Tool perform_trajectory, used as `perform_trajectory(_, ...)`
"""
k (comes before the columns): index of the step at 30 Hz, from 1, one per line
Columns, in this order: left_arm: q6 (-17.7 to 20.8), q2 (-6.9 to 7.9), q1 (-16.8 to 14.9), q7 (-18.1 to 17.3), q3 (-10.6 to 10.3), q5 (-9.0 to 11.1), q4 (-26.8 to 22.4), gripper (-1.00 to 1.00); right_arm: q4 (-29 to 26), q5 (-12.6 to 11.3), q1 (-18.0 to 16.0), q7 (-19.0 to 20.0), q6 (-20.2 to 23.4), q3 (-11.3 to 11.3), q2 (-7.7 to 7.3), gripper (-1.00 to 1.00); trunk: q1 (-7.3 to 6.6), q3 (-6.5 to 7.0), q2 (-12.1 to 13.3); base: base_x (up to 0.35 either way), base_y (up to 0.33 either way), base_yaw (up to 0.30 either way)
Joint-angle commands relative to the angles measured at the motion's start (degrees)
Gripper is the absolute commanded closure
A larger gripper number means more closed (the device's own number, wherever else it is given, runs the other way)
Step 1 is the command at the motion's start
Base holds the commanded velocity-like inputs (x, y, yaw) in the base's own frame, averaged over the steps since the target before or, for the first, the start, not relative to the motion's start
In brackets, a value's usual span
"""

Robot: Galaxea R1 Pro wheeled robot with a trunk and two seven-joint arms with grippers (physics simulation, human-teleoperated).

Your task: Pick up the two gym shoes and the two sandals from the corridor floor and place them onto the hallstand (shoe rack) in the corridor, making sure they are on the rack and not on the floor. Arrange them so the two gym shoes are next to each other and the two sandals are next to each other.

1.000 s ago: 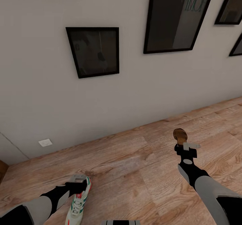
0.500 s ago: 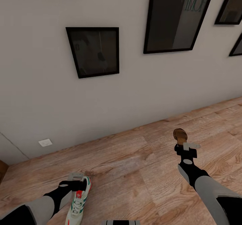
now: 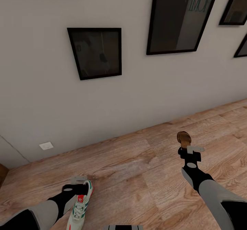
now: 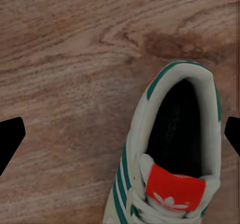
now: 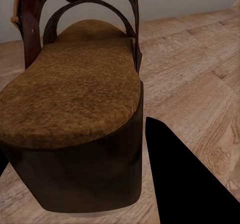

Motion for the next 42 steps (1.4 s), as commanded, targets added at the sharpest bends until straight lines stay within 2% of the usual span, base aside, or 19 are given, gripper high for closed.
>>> perform_trajectory(1,0.0,-0.22,0.0,0.0,0.0,0.0,0.0,-1.00,0.0,-0.1,0.0,0.1,-0.1,0.0,0.00,1.00,0.00,0.00,0.0,0.000,0.000,0.000)
perform_trajectory(7,0.0,-1.44,0.0,0.1,-0.1,-0.1,0.1,-1.00,0.0,-0.1,0.0,0.1,-0.1,0.0,0.00,1.00,0.00,0.00,0.0,0.000,0.000,0.000)
perform_trajectory(15,0.0,-2.18,0.0,0.2,-0.1,-0.6,0.1,-1.00,0.0,-0.1,0.0,0.1,-0.1,0.0,0.00,1.00,0.00,0.00,0.0,0.000,0.000,0.000)
perform_trajectory(18,0.0,-2.58,0.0,0.2,-0.1,-1.5,0.2,-1.00,0.0,-0.1,0.0,0.1,-0.1,0.0,0.00,1.00,0.00,0.00,0.0,0.000,0.000,0.000)
perform_trajectory(22,0.0,-3.14,0.1,0.3,-0.1,-5.1,0.2,-1.00,0.0,-0.1,0.0,0.1,-0.1,0.0,0.00,1.00,0.00,0.00,0.0,0.000,0.000,0.000)
perform_trajectory(23,0.0,-3.14,0.1,0.3,-0.1,-5.1,0.2,-1.00,0.0,-0.1,0.0,0.1,-0.1,0.0,0.00,1.00,0.00,0.00,0.0,0.000,0.000,0.000)
perform_trajectory(27,-0.1,-3.34,0.2,0.5,0.0,-8.2,0.3,-1.00,0.0,-0.1,0.0,0.1,-0.1,0.0,0.00,1.00,0.00,0.00,0.0,0.000,0.000,0.000)
perform_trajectory(30,-0.1,-3.31,0.2,0.8,0.0,-9.1,0.3,-1.00,0.0,-0.1,0.0,0.1,-0.1,0.0,0.00,1.00,0.00,0.00,0.0,0.000,0.000,0.000)
perform_trajectory(34,-0.6,-2.59,0.2,3.1,0.1,-10.0,0.3,-1.00,0.5,-0.1,0.0,0.1,-0.1,0.0,0.00,1.00,0.00,0.00,0.0,0.000,0.000,0.000)
perform_trajectory(38,-3.7,-1.61,0.2,8.0,0.1,-10.3,0.3,-1.00,1.4,-0.1,0.0,0.1,-0.1,0.0,0.00,1.00,0.00,0.00,0.0,0.000,0.000,0.000)
perform_trajectory(42,-6.3,-1.78,0.2,10.8,0.0,-10.4,0.3,-1.00,1.8,0.0,0.0,0.1,-0.1,0.0,0.00,1.00,0.00,0.00,0.0,0.000,0.000,0.000)
